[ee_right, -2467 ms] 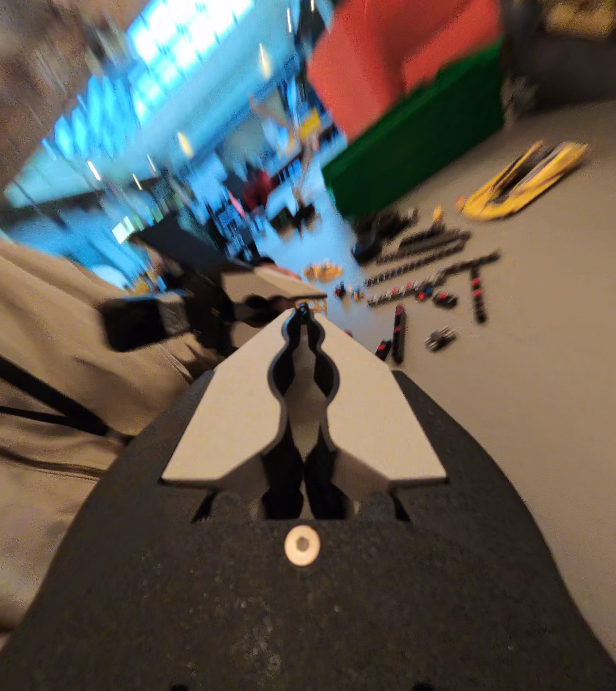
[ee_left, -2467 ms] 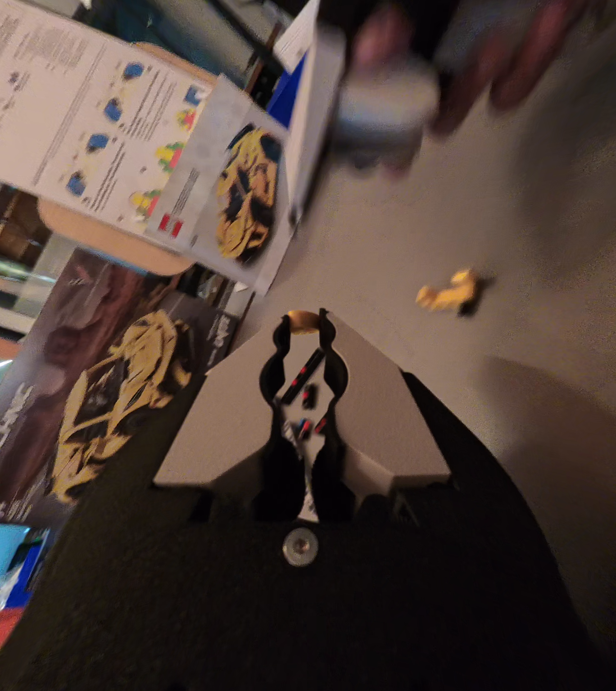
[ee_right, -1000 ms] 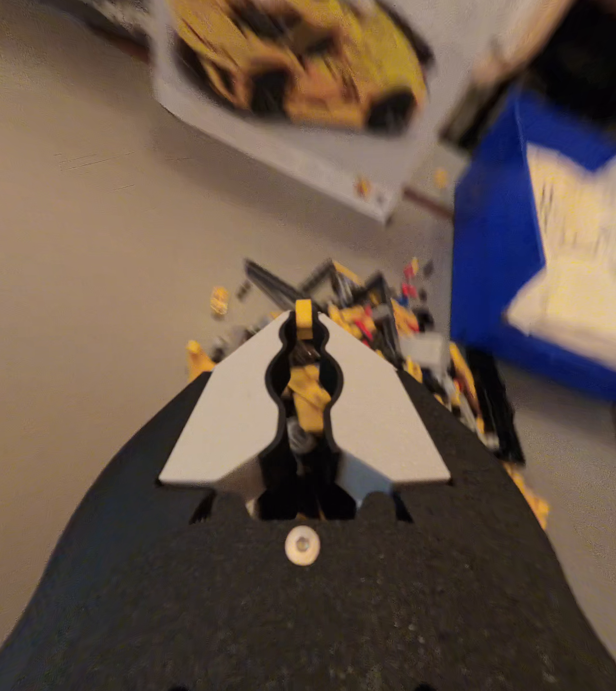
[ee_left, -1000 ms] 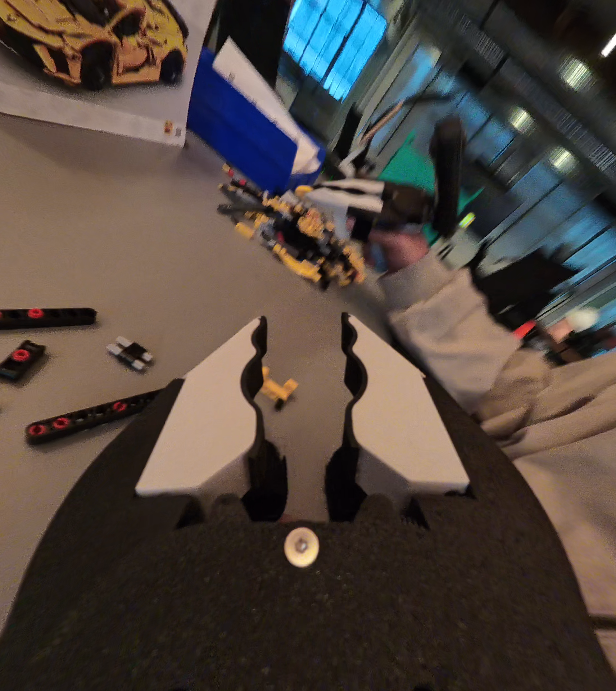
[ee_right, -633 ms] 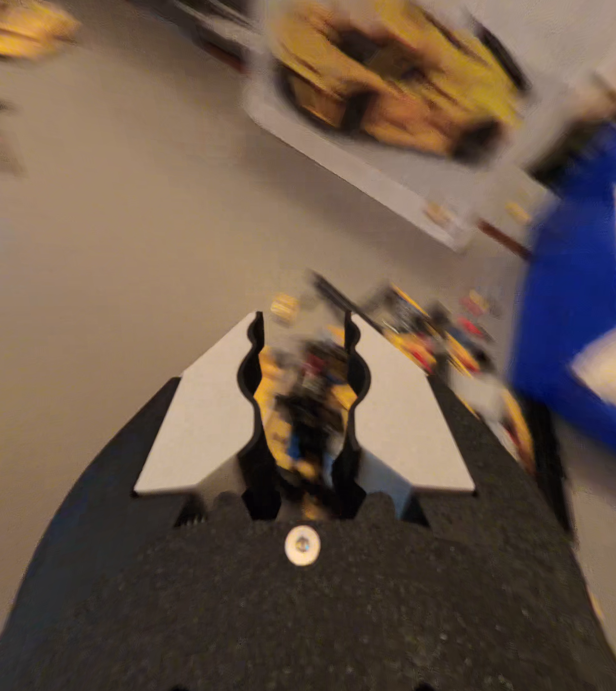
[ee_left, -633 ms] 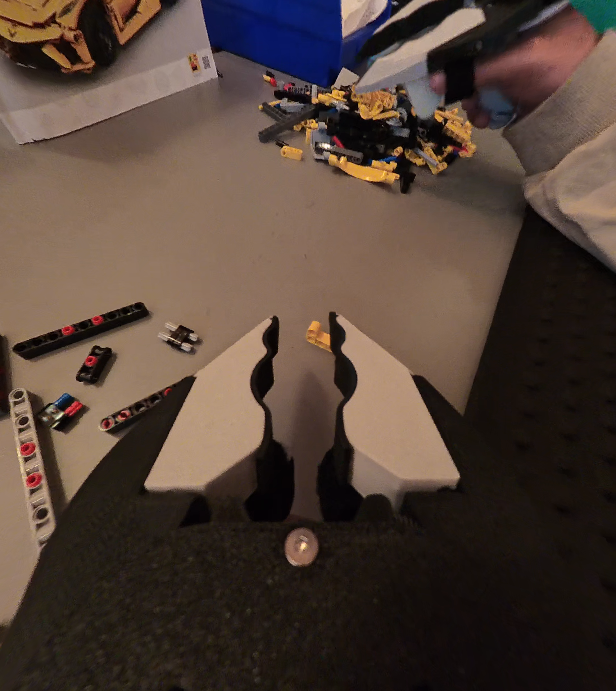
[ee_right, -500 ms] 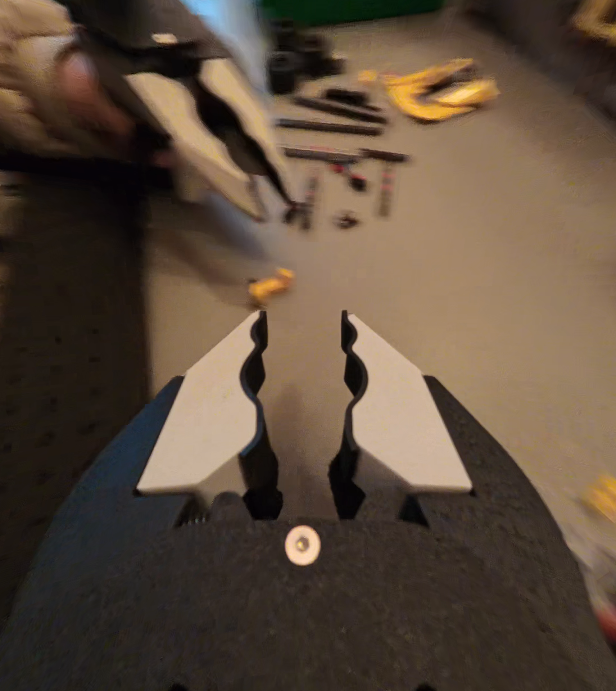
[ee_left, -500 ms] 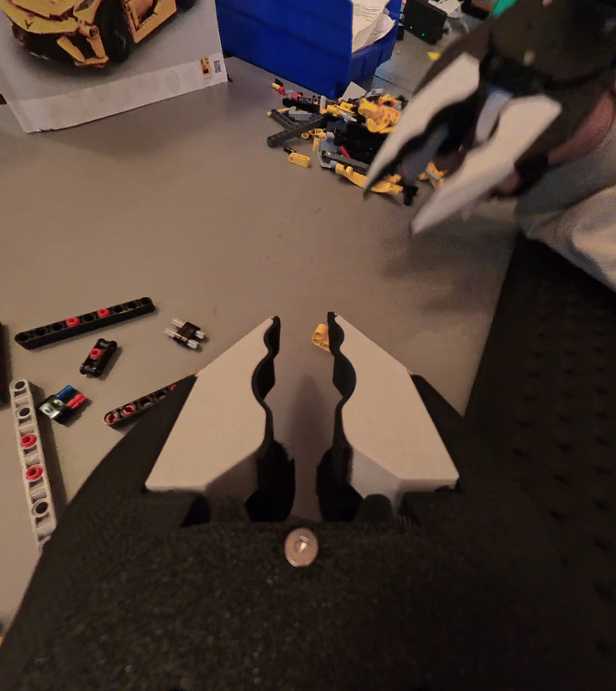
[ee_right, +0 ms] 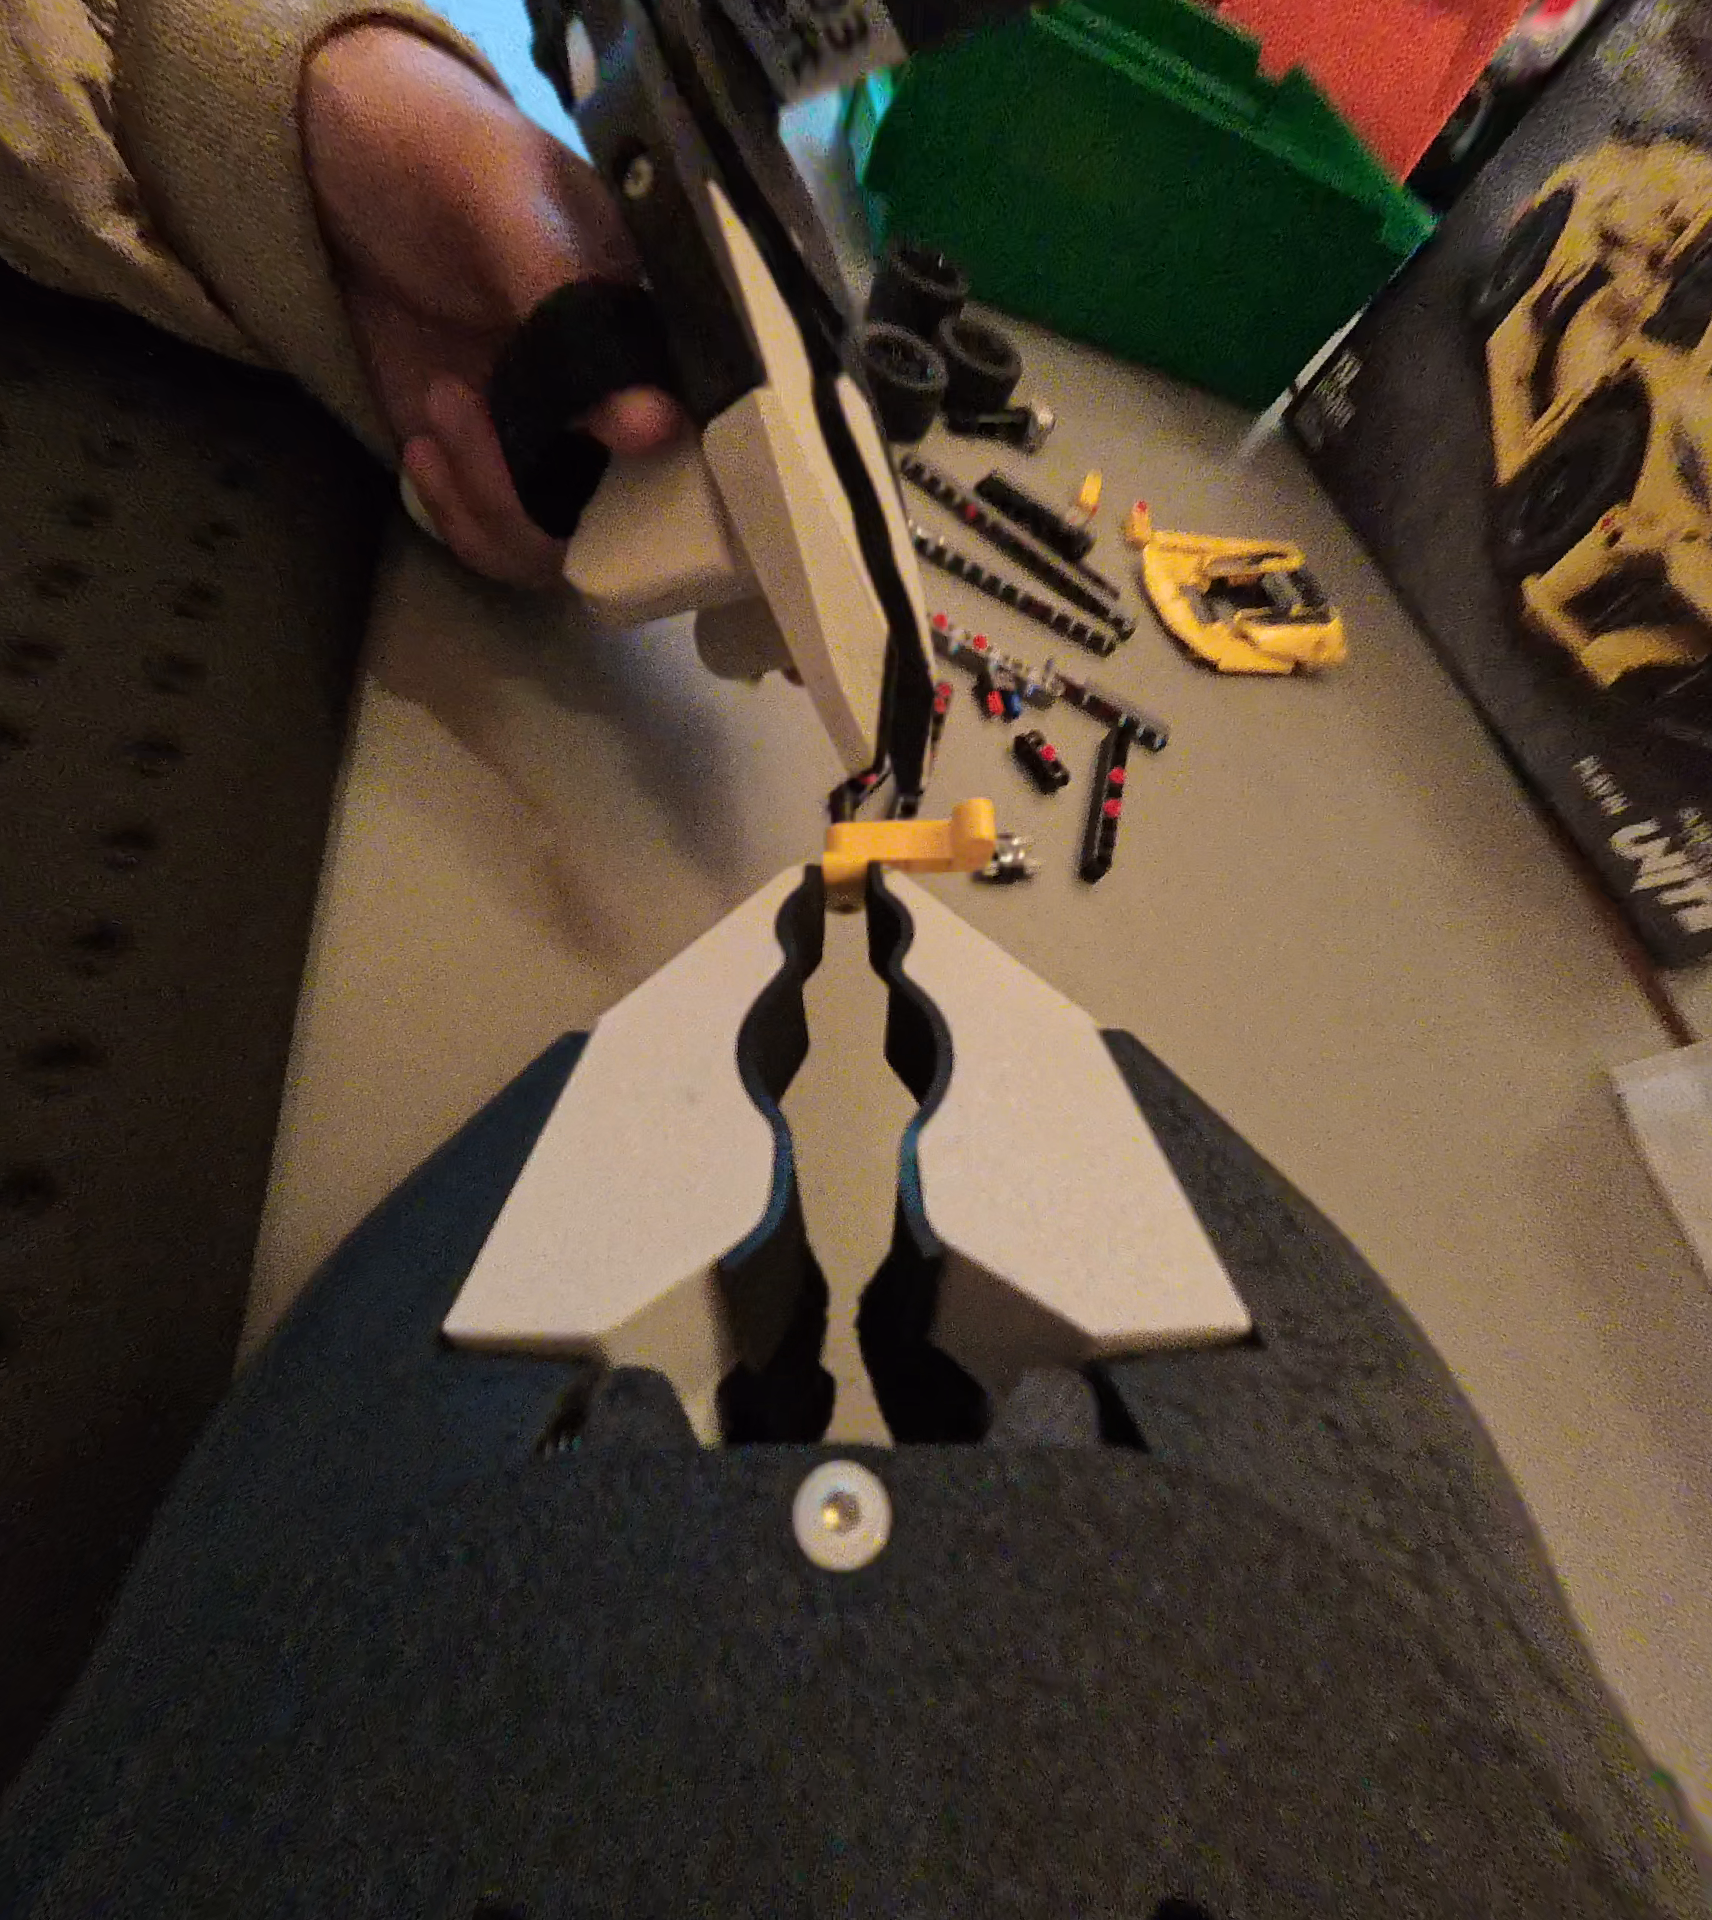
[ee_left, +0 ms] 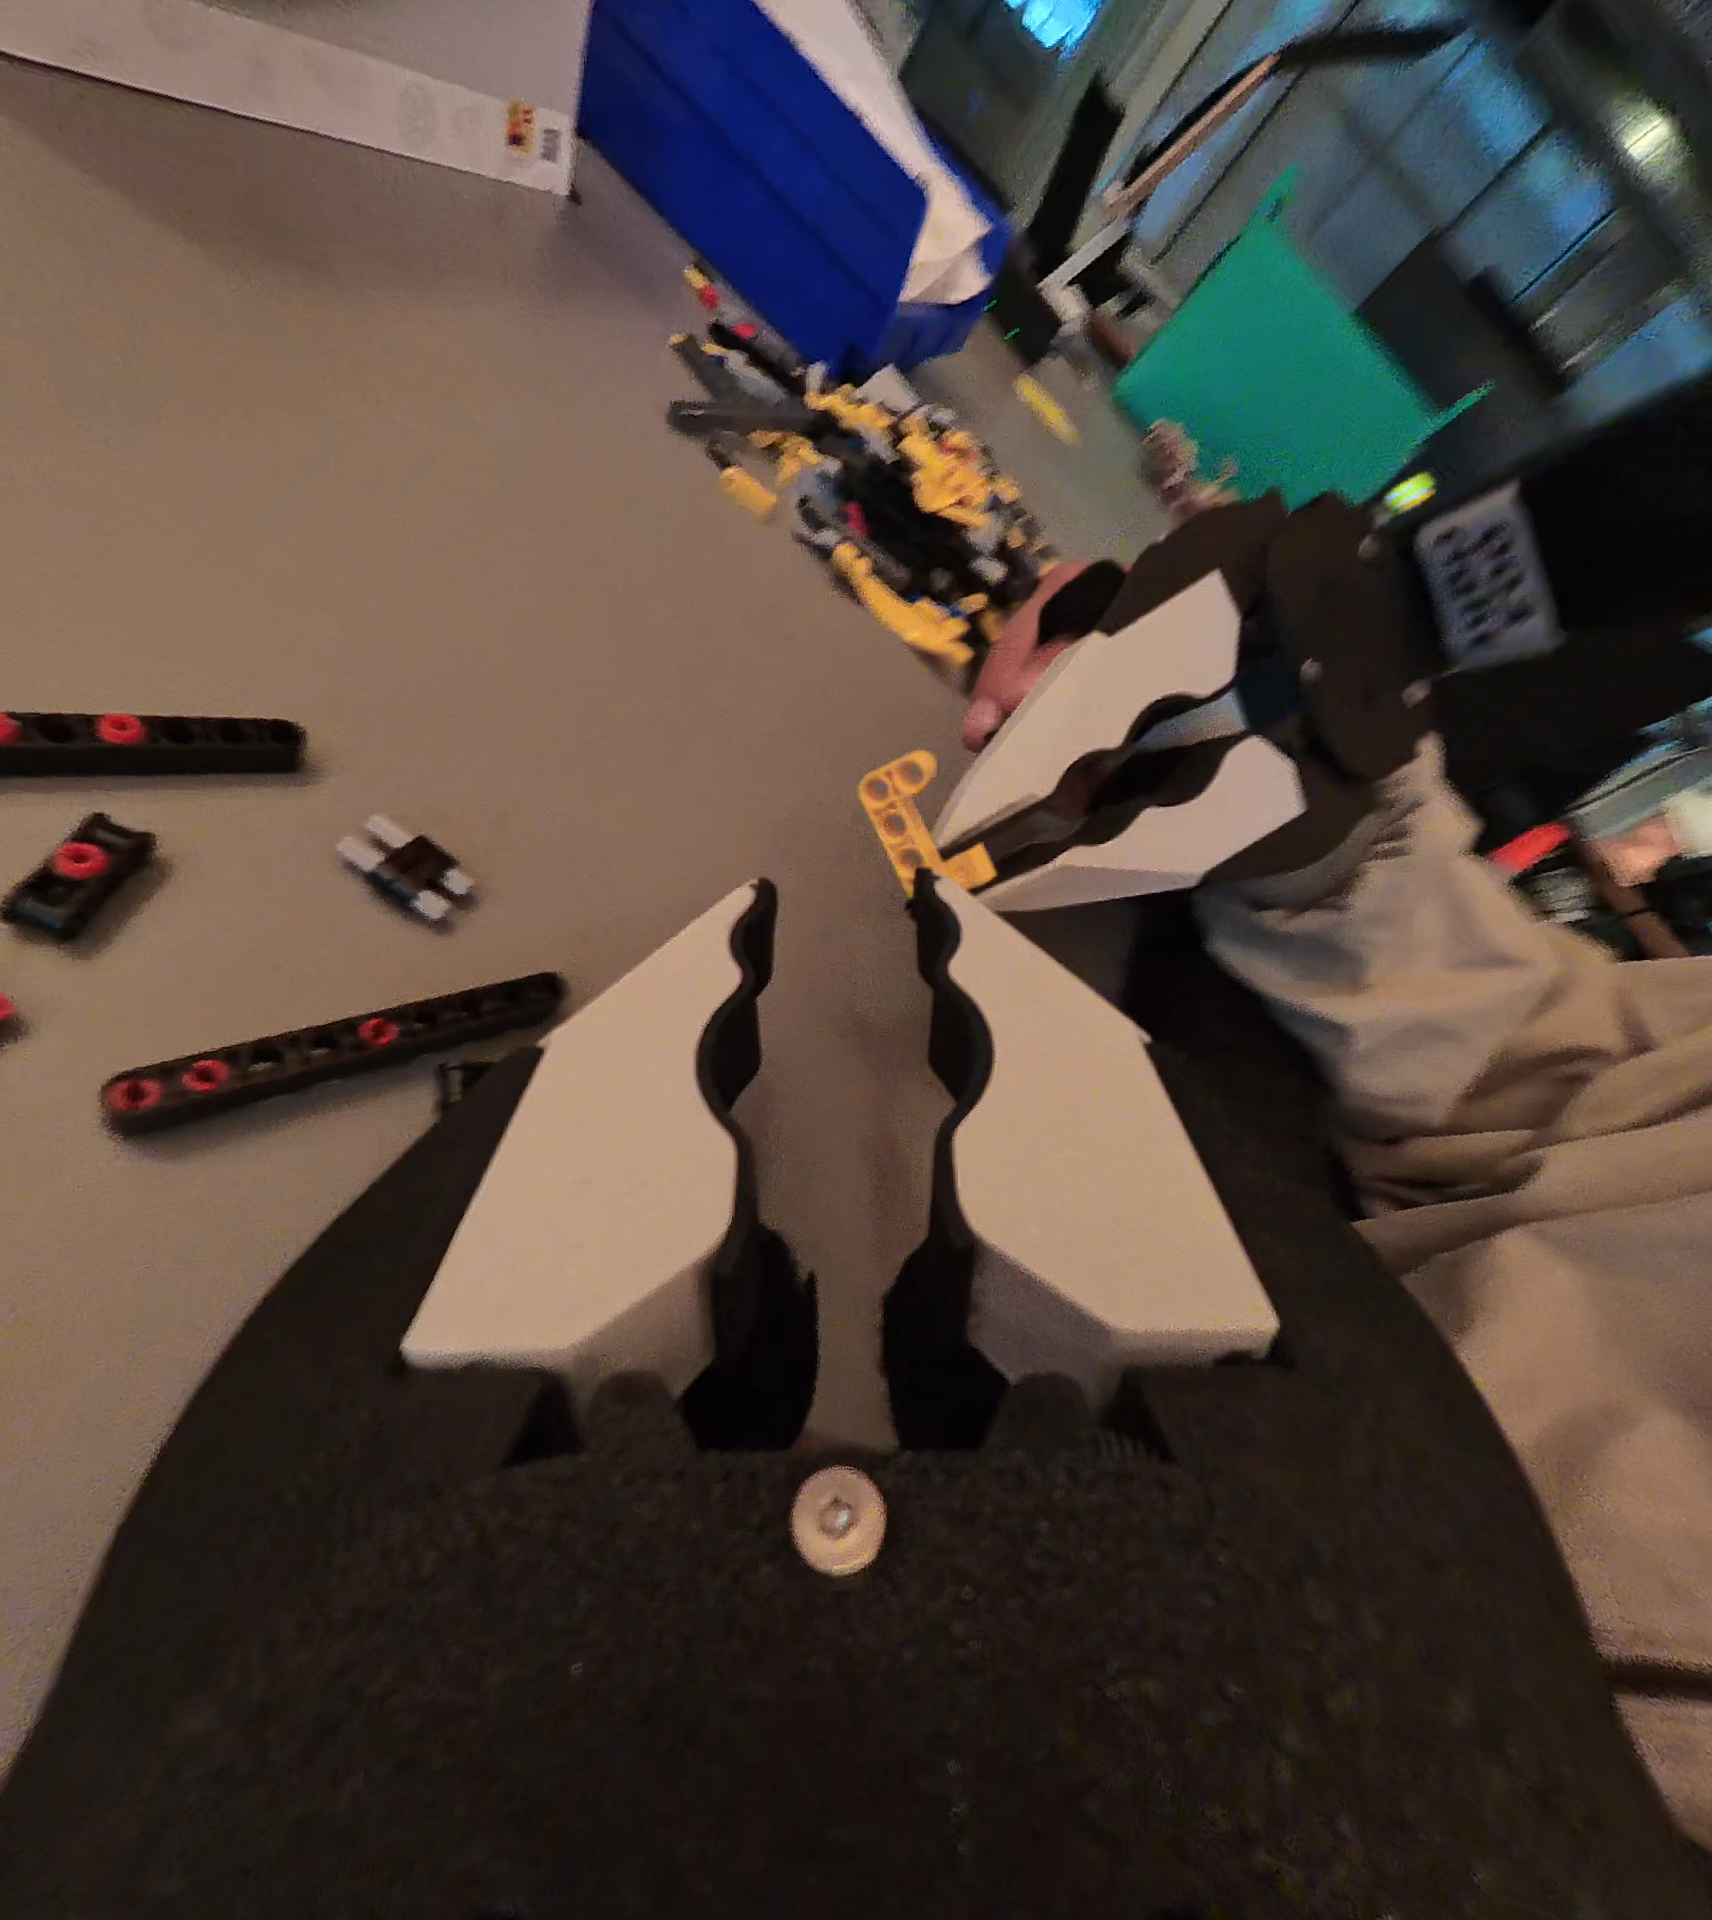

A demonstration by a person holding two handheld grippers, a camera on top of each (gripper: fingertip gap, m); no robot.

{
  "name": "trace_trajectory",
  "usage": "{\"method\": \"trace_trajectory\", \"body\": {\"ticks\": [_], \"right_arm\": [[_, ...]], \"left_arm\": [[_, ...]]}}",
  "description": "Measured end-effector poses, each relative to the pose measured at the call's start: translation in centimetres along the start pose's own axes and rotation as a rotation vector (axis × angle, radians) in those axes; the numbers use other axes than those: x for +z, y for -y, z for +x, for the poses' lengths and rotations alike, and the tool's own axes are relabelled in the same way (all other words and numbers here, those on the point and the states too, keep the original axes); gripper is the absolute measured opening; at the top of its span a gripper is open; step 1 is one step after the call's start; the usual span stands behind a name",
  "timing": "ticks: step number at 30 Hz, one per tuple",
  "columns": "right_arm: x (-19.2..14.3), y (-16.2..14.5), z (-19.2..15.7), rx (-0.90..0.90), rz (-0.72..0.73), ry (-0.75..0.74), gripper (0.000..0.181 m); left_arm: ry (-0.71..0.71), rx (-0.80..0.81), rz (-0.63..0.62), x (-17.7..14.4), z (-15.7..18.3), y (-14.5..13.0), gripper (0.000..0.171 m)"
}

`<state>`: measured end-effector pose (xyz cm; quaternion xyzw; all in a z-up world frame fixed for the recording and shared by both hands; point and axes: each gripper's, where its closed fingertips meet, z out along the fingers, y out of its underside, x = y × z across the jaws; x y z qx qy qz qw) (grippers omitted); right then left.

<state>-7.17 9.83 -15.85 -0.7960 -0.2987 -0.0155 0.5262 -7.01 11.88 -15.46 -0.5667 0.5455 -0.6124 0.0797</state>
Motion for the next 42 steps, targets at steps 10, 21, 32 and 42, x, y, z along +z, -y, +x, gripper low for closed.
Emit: {"method": "trace_trajectory", "body": {"ticks": [10, 21, 32, 42], "right_arm": [[-0.1, 2.7, -0.3, -0.112, 0.1, -0.05, 0.007], [-0.5, 3.2, -0.9, -0.073, 0.122, 0.007, 0.007], [-1.9, 1.4, -0.3, -0.018, 0.052, 0.054, 0.007], [-4.3, 0.4, 3.4, 0.137, 0.125, -0.067, 0.007]], "left_arm": [[-0.277, -0.173, 0.036, -0.5, 3.2, 0.7, 0.007], [-0.279, -0.044, -0.009, -0.7, 4.0, 0.1, 0.007], [-0.283, -0.038, -0.004, -1.6, 3.6, 0.2, 0.0], [-0.215, 0.026, 0.052, -1.5, 2.5, 1.5, 0.0]]}}
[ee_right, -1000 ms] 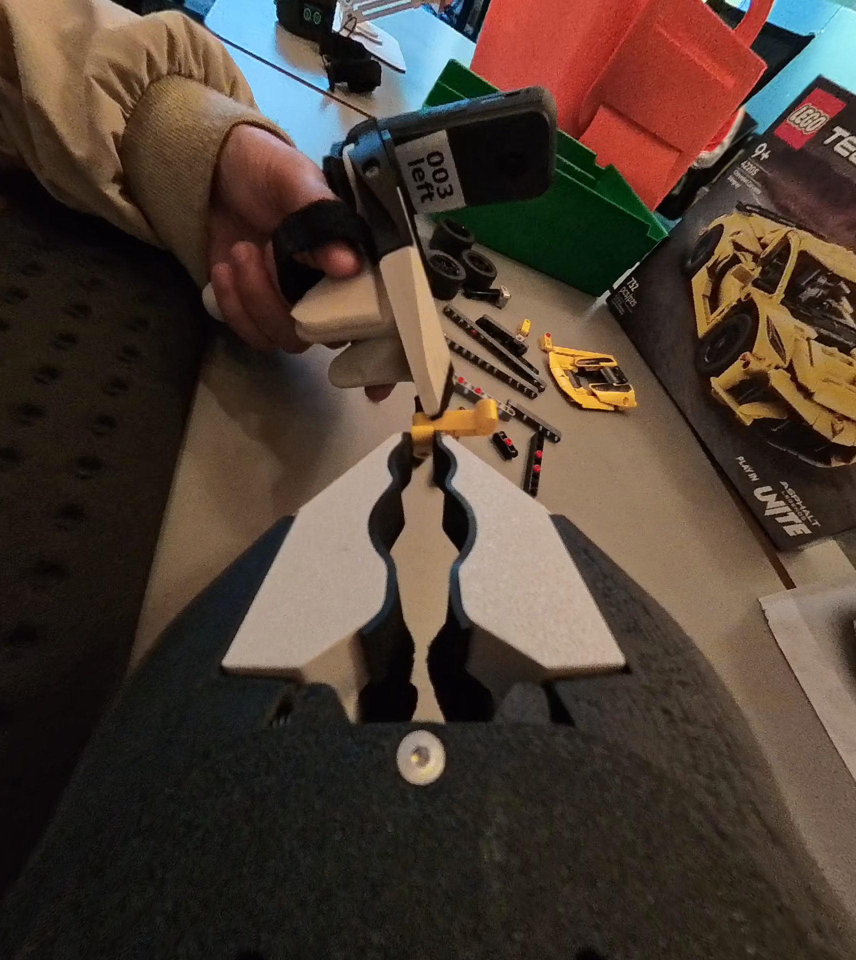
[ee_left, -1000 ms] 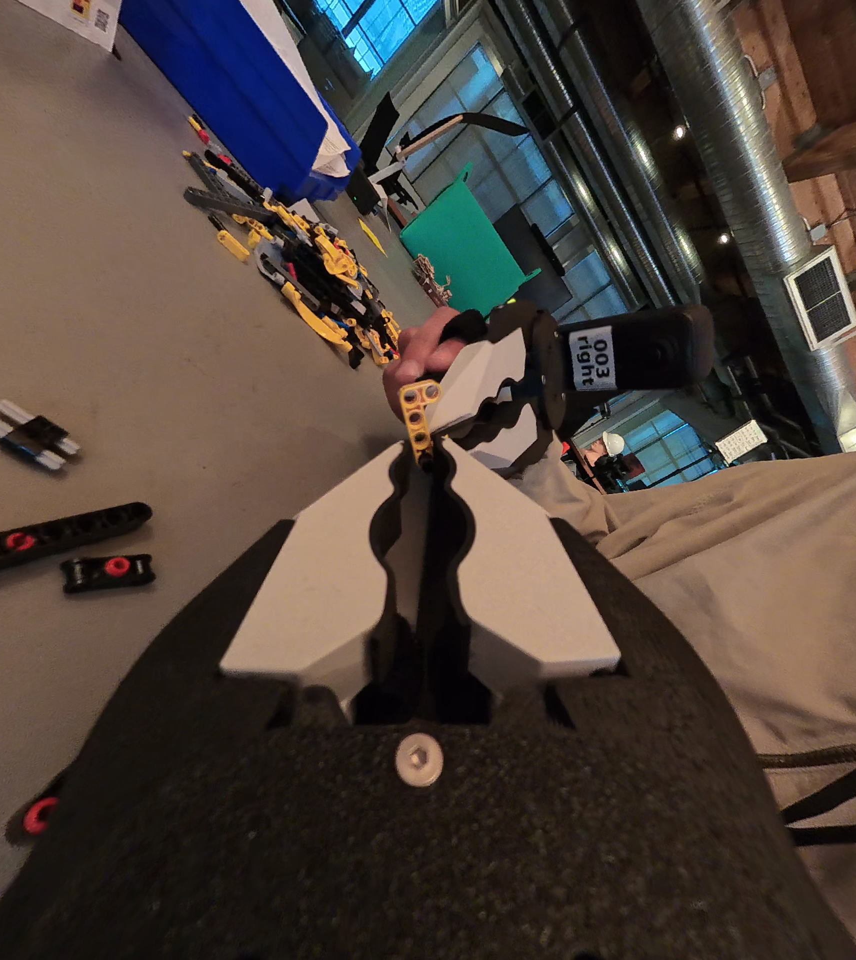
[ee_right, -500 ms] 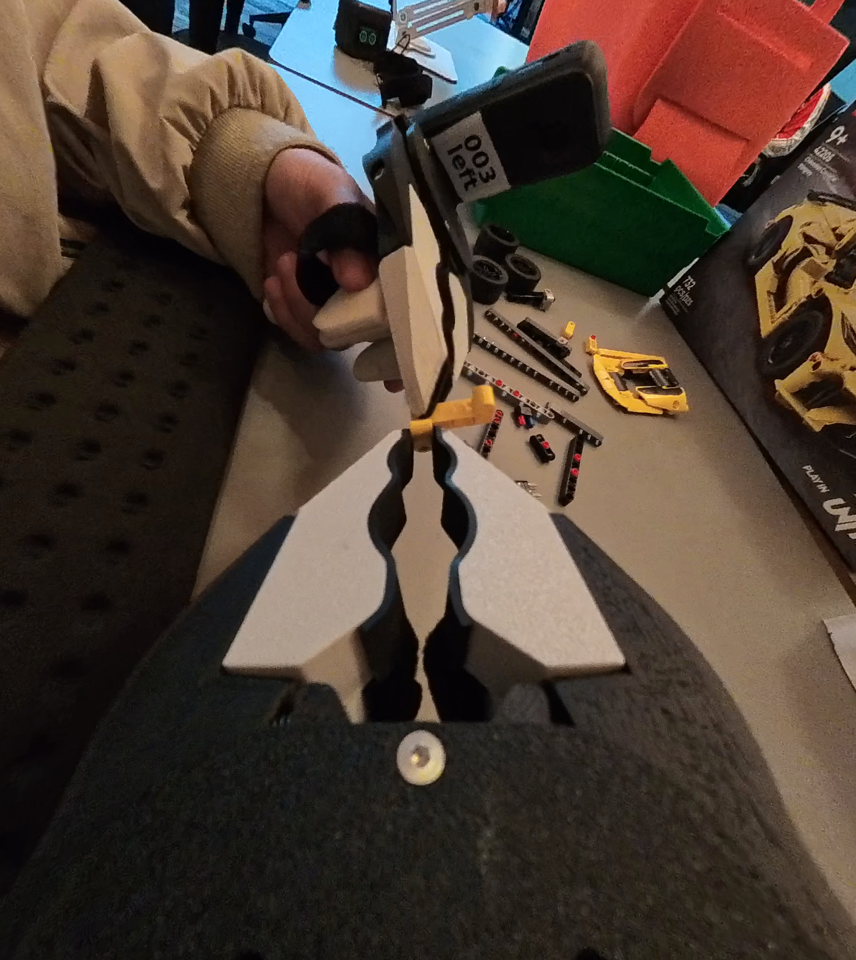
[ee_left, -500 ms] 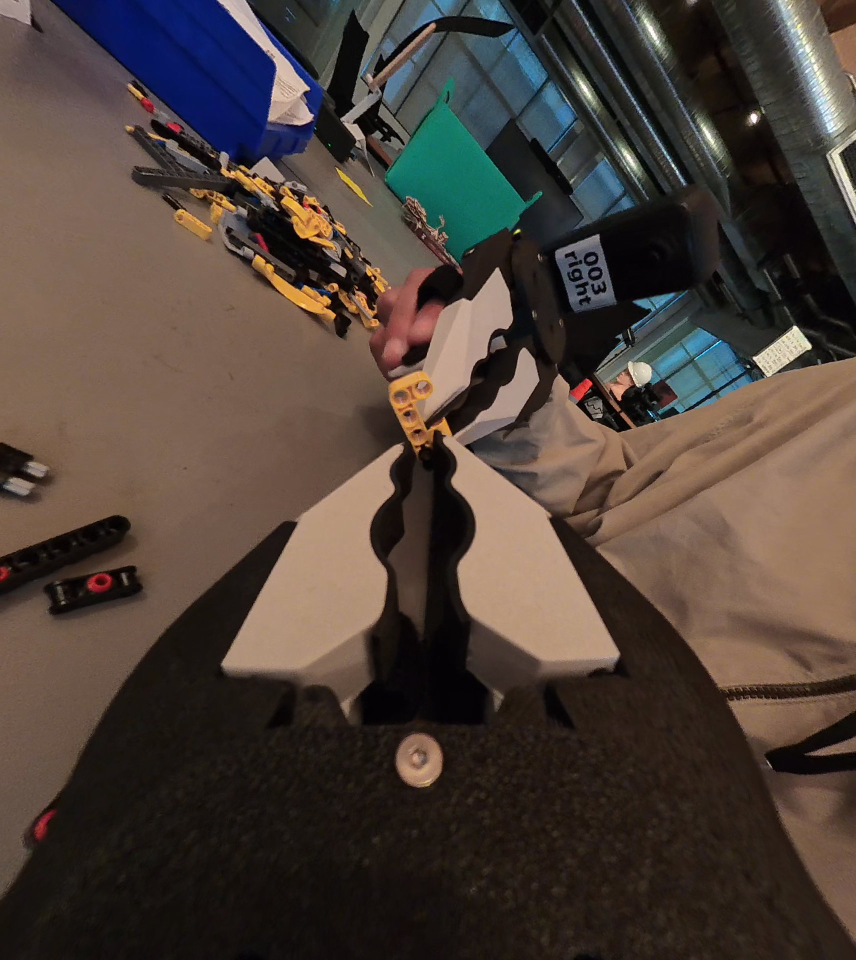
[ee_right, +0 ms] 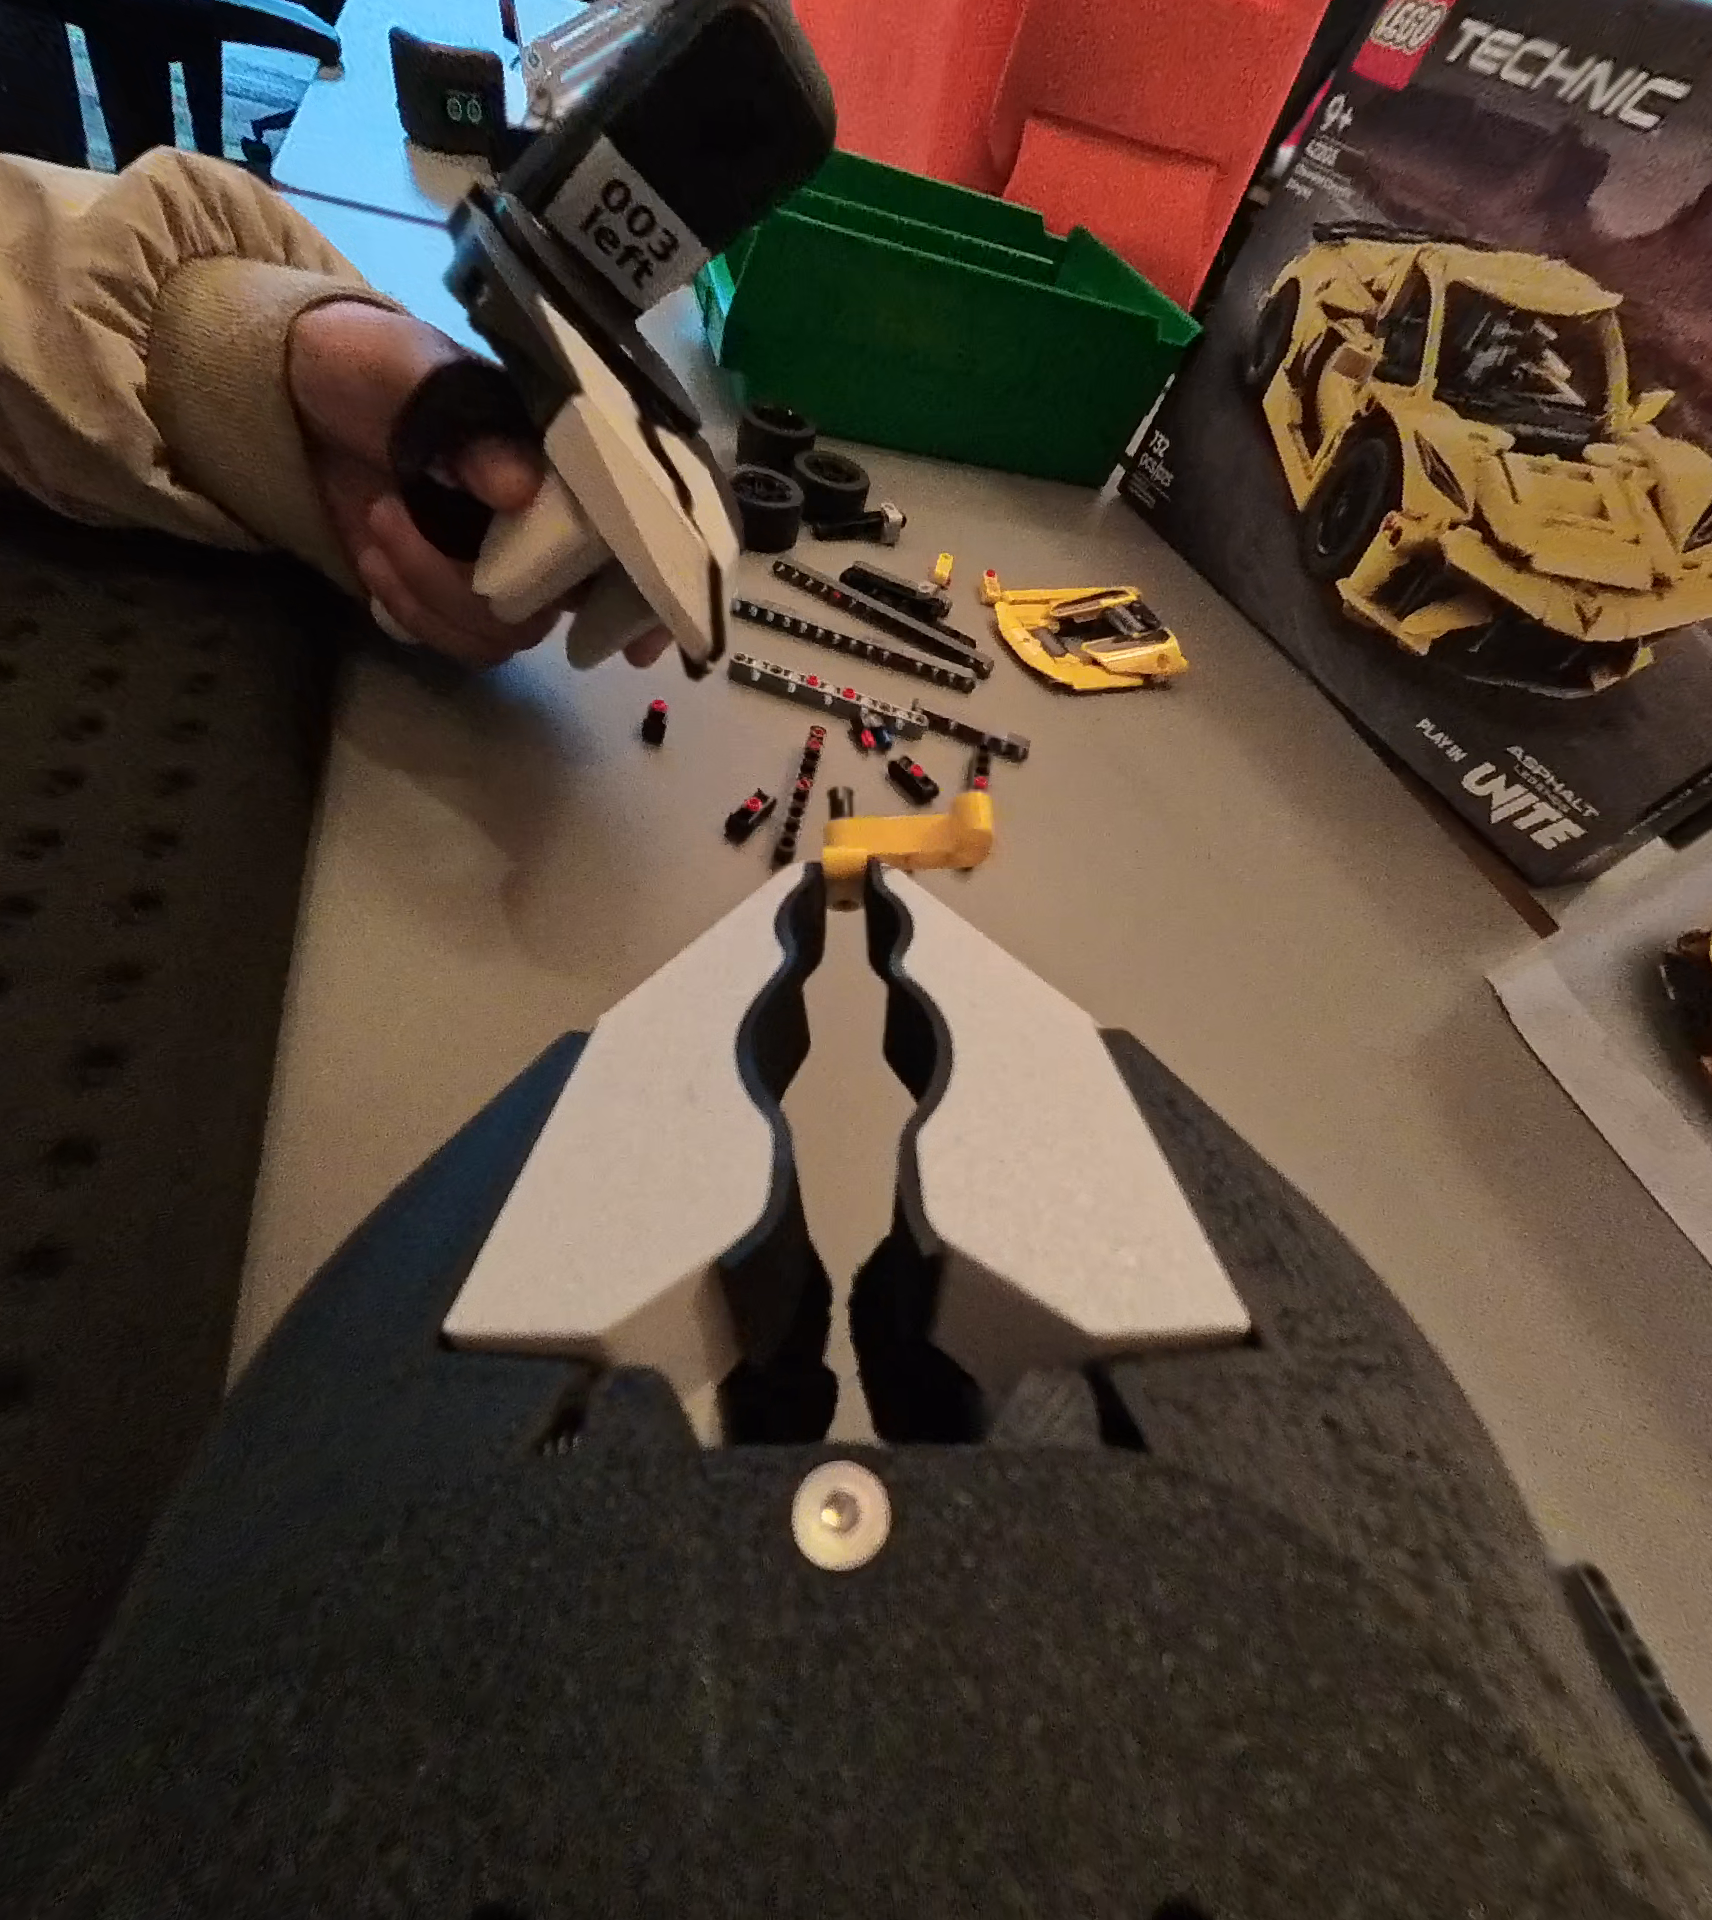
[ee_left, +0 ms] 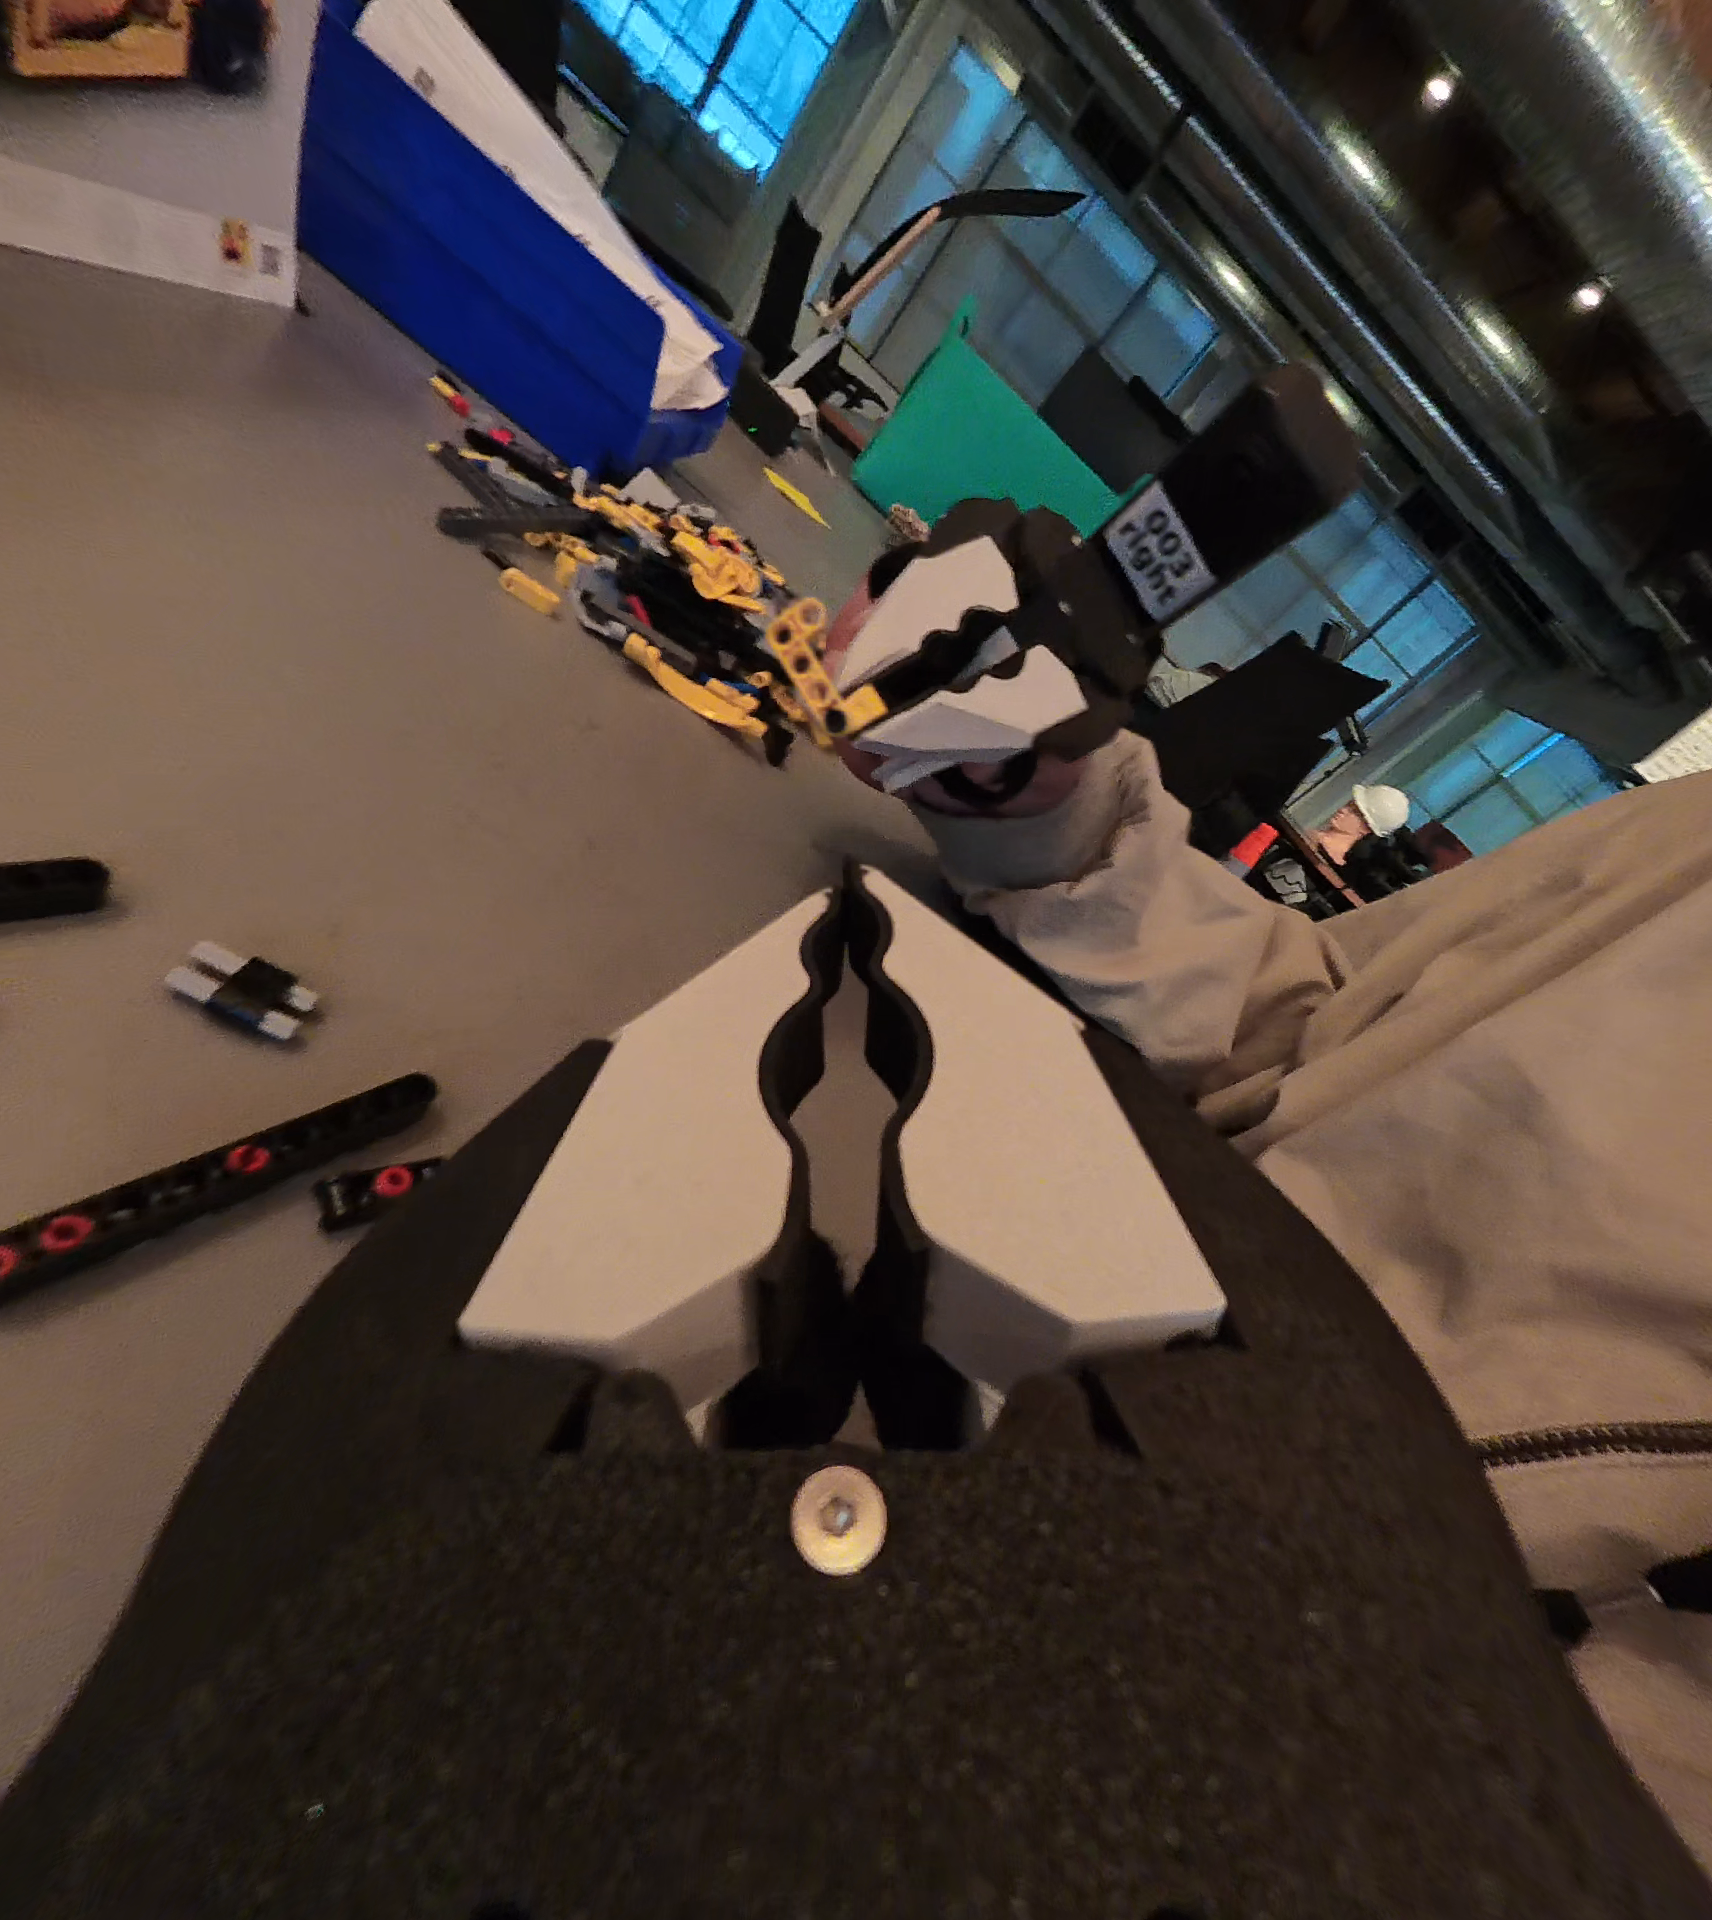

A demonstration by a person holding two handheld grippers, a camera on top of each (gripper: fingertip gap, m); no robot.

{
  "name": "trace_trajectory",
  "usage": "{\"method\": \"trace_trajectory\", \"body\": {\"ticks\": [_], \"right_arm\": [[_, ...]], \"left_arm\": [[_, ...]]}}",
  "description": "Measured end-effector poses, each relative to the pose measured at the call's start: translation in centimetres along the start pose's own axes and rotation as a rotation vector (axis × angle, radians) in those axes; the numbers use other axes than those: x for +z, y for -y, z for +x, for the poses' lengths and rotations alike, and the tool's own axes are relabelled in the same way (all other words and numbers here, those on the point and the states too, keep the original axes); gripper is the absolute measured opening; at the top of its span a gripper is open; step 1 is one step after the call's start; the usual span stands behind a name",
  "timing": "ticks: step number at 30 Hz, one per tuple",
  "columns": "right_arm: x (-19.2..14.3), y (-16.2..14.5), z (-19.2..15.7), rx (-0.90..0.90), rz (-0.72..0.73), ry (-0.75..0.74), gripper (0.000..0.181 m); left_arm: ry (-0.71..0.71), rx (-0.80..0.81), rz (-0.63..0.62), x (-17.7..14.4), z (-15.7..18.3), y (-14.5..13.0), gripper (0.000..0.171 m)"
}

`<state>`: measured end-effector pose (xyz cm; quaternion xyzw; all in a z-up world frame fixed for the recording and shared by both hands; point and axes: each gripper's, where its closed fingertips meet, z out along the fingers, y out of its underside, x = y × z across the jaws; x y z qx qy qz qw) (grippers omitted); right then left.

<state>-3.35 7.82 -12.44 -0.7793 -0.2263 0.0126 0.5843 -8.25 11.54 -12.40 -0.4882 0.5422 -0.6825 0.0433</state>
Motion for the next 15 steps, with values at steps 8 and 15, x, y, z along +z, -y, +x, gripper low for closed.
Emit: {"method": "trace_trajectory", "body": {"ticks": [8, 15], "right_arm": [[2.3, 0.2, -0.8, -0.199, -0.043, -0.101, 0.007], [3.1, 2.1, -1.6, -0.254, 0.003, -0.154, 0.007]], "left_arm": [[0.158, 0.122, -0.121, 0.9, -1.5, -2.1, 0.0], [-0.028, -0.09, 0.076, 0.8, 0.6, 1.0, 0.028]]}}
